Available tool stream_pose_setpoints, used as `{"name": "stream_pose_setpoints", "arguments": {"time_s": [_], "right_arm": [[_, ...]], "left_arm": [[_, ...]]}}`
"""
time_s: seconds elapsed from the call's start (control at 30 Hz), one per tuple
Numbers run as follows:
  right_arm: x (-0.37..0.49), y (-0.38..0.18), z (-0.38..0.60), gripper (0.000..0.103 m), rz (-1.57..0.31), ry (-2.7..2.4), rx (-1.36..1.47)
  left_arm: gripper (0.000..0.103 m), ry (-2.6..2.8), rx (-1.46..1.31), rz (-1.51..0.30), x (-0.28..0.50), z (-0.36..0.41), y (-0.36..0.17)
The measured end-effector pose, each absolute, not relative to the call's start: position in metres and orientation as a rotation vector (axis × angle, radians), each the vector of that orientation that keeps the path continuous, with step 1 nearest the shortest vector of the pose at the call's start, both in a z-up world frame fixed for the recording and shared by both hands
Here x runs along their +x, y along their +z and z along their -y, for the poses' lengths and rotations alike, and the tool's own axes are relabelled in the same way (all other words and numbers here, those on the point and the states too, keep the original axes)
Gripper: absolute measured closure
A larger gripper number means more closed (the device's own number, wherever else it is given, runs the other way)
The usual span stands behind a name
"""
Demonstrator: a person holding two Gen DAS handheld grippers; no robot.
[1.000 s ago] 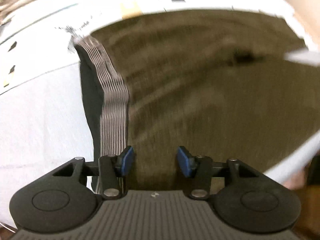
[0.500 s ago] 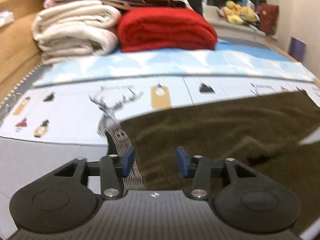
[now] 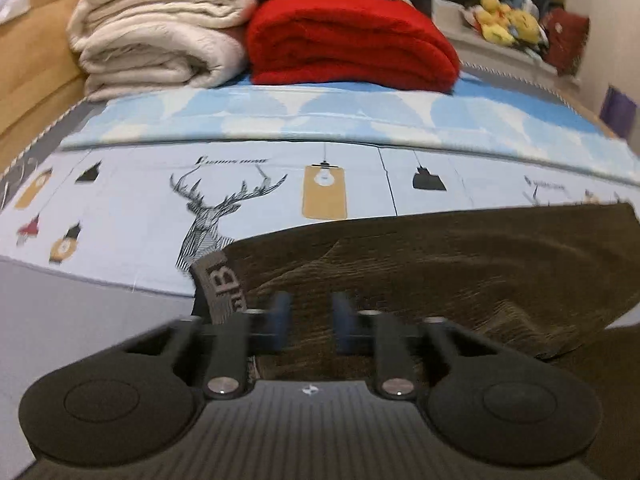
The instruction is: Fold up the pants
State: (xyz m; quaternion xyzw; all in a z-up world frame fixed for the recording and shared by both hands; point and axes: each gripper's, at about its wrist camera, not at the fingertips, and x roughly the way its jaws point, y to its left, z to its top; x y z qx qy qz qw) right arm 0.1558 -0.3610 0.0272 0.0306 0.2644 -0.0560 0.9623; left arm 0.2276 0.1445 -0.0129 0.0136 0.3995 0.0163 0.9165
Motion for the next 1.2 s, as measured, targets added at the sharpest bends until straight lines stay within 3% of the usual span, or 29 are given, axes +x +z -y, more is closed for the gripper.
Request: {"name": "stream_pose_setpoints", "arguments": {"time_s": [0.07,0.1,0.33,0.4,0.47,0.53,0.83,0.93,1.0,1.1,1.13,1.2], "right_arm": [[0.157,0.033,0.361,0.099,-0.519,-0.097,0.101],[0.157,0.035,0.36,0.103,-0.515,-0.095,0.105],[0.163,0.037,0.354,0.103,-0.514,-0.063,0.113],[0.166,0.034,0.355,0.103,-0.539,-0.051,0.118],[0.168,0.032,0.357,0.103,-0.558,-0.044,0.131],[0.171,0.03,0.36,0.102,-0.575,-0.048,0.148],[0.179,0.021,0.368,0.102,-0.601,-0.071,0.132],[0.18,0.018,0.372,0.102,-0.613,-0.073,0.126],[0.179,0.016,0.372,0.102,-0.619,-0.074,0.113],[0.178,0.016,0.374,0.102,-0.618,-0.073,0.097],[0.176,0.016,0.374,0.102,-0.616,-0.075,0.092],[0.176,0.017,0.376,0.102,-0.615,-0.081,0.085]], "left_arm": [[0.099,0.009,0.048,-0.815,0.24,-0.138,-0.02],[0.099,0.0,0.054,-0.812,0.247,-0.136,-0.023],[0.096,0.016,0.0,-0.809,0.312,-0.146,-0.058],[0.084,0.025,0.011,-0.817,0.331,-0.147,-0.067],[0.042,0.044,0.051,-0.817,0.348,-0.145,-0.076],[0.025,0.04,0.072,-0.813,0.362,-0.145,-0.084],[0.022,-0.05,0.104,-0.878,0.404,-0.147,-0.116],[0.025,-0.127,0.119,-0.907,0.409,-0.143,-0.12],[0.037,-0.171,0.133,-0.924,0.41,-0.139,-0.124],[0.074,-0.219,0.157,-0.927,0.407,-0.131,-0.122],[0.097,-0.219,0.183,-0.916,0.405,-0.127,-0.119],[0.099,-0.215,0.226,-0.907,0.4,-0.122,-0.109]]}}
